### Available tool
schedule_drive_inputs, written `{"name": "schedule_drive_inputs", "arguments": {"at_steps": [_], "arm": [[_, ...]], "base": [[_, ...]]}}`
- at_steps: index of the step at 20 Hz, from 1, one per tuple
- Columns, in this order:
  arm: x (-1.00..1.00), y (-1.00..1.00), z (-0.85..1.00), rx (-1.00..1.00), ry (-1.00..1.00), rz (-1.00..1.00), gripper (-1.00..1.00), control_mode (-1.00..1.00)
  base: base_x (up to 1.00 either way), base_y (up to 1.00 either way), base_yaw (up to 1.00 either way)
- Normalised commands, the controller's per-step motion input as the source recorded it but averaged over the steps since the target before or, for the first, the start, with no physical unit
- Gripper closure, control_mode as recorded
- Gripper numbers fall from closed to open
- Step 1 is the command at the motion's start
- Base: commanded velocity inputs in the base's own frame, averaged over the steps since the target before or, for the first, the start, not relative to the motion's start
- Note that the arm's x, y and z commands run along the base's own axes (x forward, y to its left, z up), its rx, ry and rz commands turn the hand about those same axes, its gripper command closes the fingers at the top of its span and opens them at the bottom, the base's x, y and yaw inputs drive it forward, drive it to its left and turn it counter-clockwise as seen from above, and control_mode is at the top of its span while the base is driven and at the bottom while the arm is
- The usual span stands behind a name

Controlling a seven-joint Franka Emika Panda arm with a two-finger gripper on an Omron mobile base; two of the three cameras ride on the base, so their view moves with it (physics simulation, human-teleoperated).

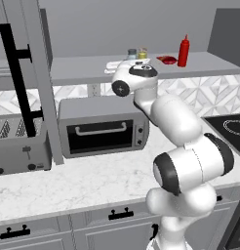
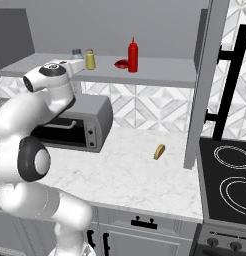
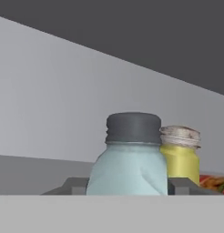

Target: Put the shaker and condiment bottle from the counter next to their counterparts in the cabinet.

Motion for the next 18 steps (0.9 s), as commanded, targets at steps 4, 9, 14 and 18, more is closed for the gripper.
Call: {"name": "schedule_drive_inputs", "arguments": {"at_steps": [4, 9, 14, 18], "arm": [[0.29, 0.00, -0.14, 0.05, 0.00, 0.00, 1.00, -1.00], [0.30, 0.00, -0.17, 0.07, 0.01, 0.00, 1.00, -1.00], [0.26, 0.00, -0.21, 0.06, 0.00, 0.00, 1.00, -1.00], [0.29, 0.00, -0.25, 0.04, 0.00, 0.00, -1.00, -1.00]], "base": [[0.00, 0.00, 0.00], [0.00, 0.00, 0.00], [0.00, 0.00, 0.00], [0.00, 0.00, 0.00]]}}
